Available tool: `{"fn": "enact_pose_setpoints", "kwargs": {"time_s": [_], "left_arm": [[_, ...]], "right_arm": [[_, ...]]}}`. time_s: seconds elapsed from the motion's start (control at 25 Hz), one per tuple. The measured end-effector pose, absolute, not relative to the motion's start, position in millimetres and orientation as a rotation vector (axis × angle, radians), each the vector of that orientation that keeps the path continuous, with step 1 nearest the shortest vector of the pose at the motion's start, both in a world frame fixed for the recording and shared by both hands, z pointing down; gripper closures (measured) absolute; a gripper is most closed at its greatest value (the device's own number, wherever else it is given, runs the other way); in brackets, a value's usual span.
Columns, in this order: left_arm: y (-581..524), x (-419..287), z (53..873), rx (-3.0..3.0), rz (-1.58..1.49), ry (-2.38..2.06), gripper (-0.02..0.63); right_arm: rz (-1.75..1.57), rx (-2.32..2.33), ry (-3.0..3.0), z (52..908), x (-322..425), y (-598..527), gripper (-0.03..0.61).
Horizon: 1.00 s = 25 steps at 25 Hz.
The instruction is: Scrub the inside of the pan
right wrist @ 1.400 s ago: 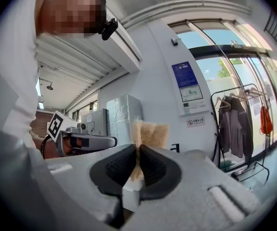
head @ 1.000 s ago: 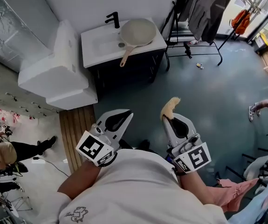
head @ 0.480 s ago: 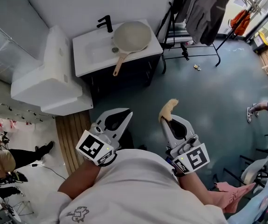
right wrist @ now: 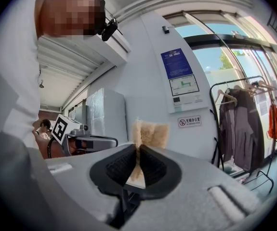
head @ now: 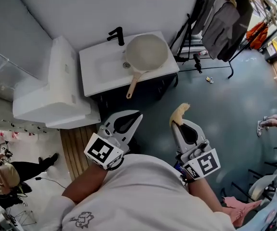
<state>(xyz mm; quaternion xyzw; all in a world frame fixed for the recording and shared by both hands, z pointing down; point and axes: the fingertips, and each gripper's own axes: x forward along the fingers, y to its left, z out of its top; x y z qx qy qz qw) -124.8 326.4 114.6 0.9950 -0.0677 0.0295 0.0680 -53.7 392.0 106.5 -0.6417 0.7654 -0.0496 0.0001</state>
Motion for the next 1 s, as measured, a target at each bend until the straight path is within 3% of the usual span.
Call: {"fn": "enact_pose_setpoints", "kwargs": {"time_s": [0.52,1.0], "left_arm": [[183.0,-127.2,136.6,2.981,0.167,-0.199,0.615],[110.5,-72.5,137.2,2.97,0.169,-0.367,0.615]], "right_arm": [[-0.165,-2.039,2.379,110.2,-46.5,251.4,0.555],[-0.139,-1.889,2.465,104.9,25.6,160.0,0.555]]}}
